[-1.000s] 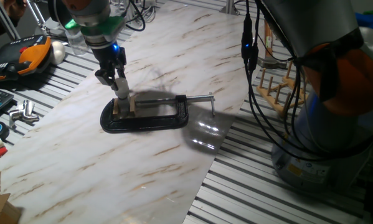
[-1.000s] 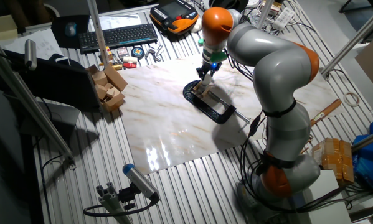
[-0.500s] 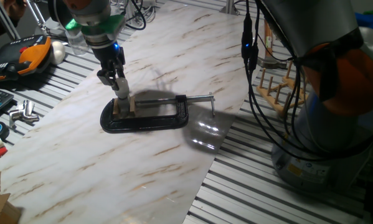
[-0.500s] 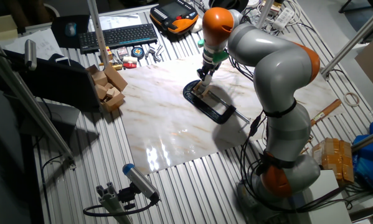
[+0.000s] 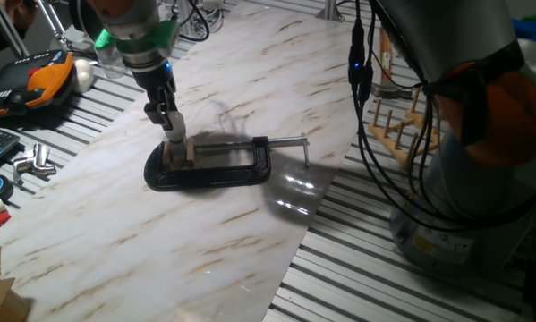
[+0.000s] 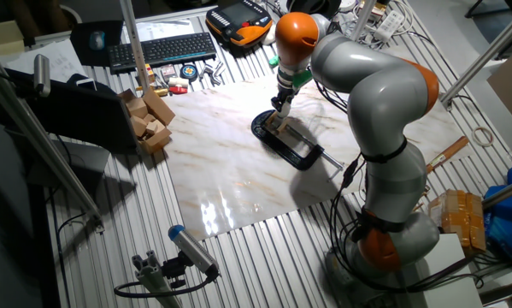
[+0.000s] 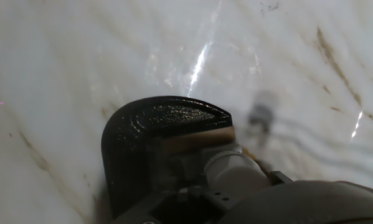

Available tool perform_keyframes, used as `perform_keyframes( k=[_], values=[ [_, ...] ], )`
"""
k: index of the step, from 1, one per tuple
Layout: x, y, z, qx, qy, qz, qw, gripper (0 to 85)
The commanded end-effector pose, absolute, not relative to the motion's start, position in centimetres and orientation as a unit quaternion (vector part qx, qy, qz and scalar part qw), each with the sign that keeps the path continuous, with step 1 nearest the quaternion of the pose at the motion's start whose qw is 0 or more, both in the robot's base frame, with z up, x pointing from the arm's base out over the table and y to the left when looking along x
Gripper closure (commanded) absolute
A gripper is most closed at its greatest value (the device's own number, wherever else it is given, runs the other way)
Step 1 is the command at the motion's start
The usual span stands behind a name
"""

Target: Take out the light bulb by rotating it

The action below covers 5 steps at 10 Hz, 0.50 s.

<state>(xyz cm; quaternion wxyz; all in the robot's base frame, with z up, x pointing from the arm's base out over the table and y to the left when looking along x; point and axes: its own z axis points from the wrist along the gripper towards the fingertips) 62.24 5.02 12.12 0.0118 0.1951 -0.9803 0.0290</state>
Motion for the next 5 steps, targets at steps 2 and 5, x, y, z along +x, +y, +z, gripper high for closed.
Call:
perform_keyframes(
  k=[2,5],
  values=[
    [62.25,5.05,12.11,0.209,-0.977,0.035,0.007,85.0],
    [62.23,5.08,12.15,0.222,-0.974,0.038,0.005,85.0]
  ],
)
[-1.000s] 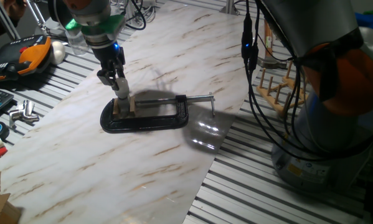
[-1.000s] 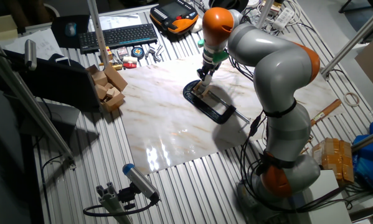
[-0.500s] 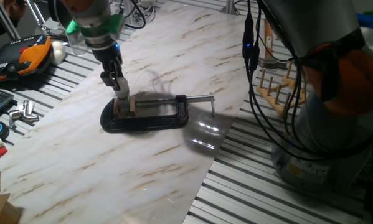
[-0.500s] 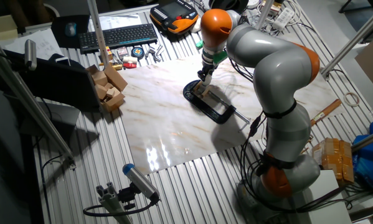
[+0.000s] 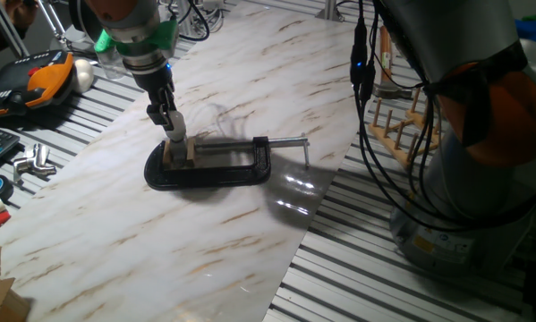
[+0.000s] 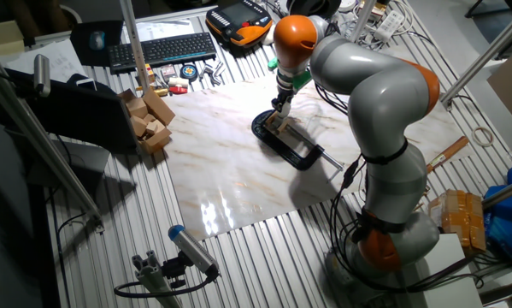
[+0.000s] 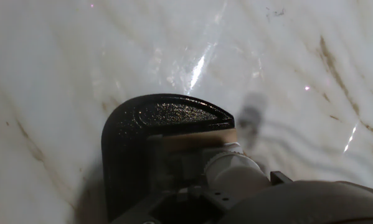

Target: Take out the light bulb by rotating it

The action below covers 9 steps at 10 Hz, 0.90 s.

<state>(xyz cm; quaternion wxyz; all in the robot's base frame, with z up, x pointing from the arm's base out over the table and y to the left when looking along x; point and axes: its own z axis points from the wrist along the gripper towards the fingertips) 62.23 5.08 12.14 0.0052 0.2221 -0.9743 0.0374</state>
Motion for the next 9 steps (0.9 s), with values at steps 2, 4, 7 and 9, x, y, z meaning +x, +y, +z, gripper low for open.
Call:
perform_keyframes(
  k=[2,4,7,9],
  values=[
    [62.22,5.1,12.15,0.222,-0.974,0.036,0.006,85.0],
    [62.24,5.13,12.14,0.222,-0.974,0.037,0.006,85.0],
    [62.24,5.16,12.2,0.219,-0.975,0.036,0.006,68.0],
    [62.22,5.19,12.26,0.214,-0.976,0.038,-0.003,34.0]
  ],
)
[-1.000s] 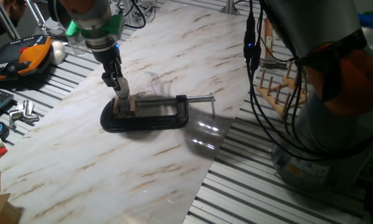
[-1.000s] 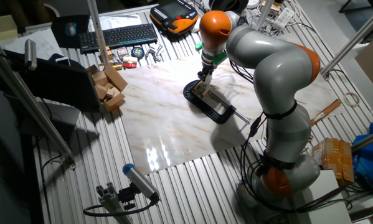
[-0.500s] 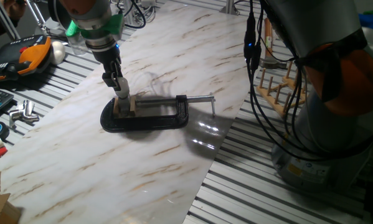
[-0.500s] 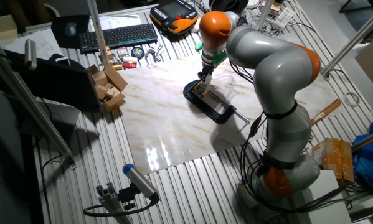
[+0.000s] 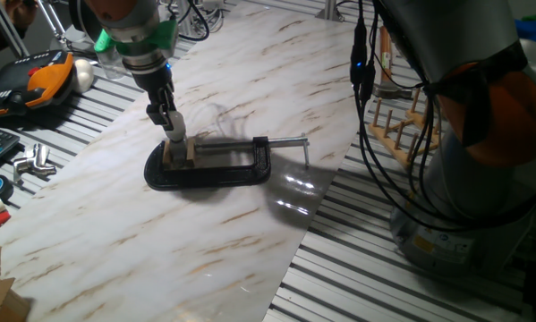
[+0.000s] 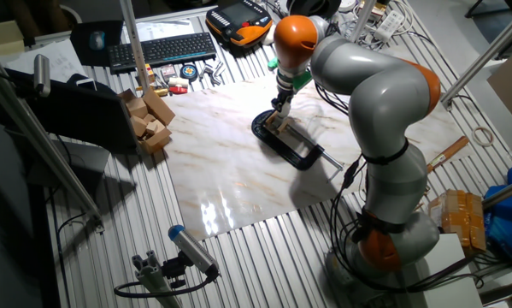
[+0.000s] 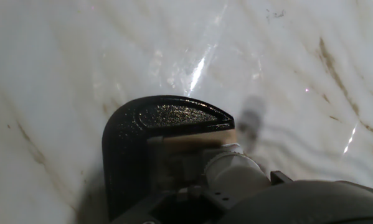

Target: Take out the light bulb by rotating it

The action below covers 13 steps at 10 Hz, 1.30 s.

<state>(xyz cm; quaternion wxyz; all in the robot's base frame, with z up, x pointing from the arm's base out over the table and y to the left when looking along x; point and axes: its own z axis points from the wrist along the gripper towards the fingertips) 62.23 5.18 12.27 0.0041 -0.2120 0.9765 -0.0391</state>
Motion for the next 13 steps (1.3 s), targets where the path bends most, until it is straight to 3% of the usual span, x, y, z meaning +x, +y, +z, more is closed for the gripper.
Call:
perform_keyframes(
  k=[1,2,5,8,13],
  values=[
    [62.2,5.2,12.3,-0.206,0.978,-0.04,0.007,34.0],
    [62.2,5.2,12.3,-0.2,0.979,-0.042,0.011,17.0],
    [62.5,5.3,12.8,-0.172,0.984,-0.04,0.009,17.0],
    [62.9,5.3,14.4,-0.027,0.999,-0.034,0.021,17.0],
    [62.8,5.4,15.6,0.456,0.889,-0.005,0.044,17.0]
  ],
)
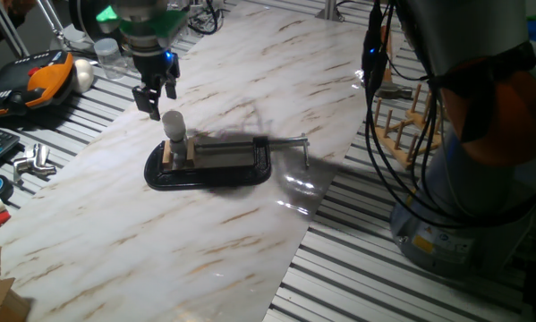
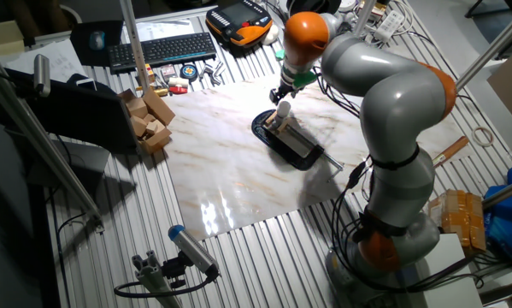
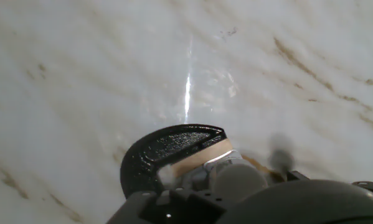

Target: Take out the light bulb by rotating it

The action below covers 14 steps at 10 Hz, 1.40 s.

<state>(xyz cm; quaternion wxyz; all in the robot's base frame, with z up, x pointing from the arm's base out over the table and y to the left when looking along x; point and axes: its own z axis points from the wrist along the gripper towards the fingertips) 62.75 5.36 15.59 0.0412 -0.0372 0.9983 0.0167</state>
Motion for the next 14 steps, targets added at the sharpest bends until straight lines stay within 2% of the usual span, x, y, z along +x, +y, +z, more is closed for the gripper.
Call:
perform_keyframes(
  k=[1,4,8,10,11,12,13,14],
  values=[
    [62.8,5.36,15.65,0.544,0.838,-0.001,0.047,17.0],
    [62.94,5.41,15.89,0.705,0.707,-0.005,0.057,17.0],
    [62.98,5.47,16.0,0.804,0.593,-0.021,0.036,17.0],
    [62.99,5.46,16.02,0.86,0.508,-0.023,0.039,17.0],
    [62.98,5.46,16.03,0.885,0.463,-0.025,0.044,34.0],
    [63.0,5.43,16.07,0.902,0.427,-0.029,0.053,34.0],
    [62.98,5.44,16.13,0.92,0.388,-0.031,0.053,34.0],
    [62.99,5.44,16.1,0.929,0.368,-0.031,0.043,34.0]
  ],
)
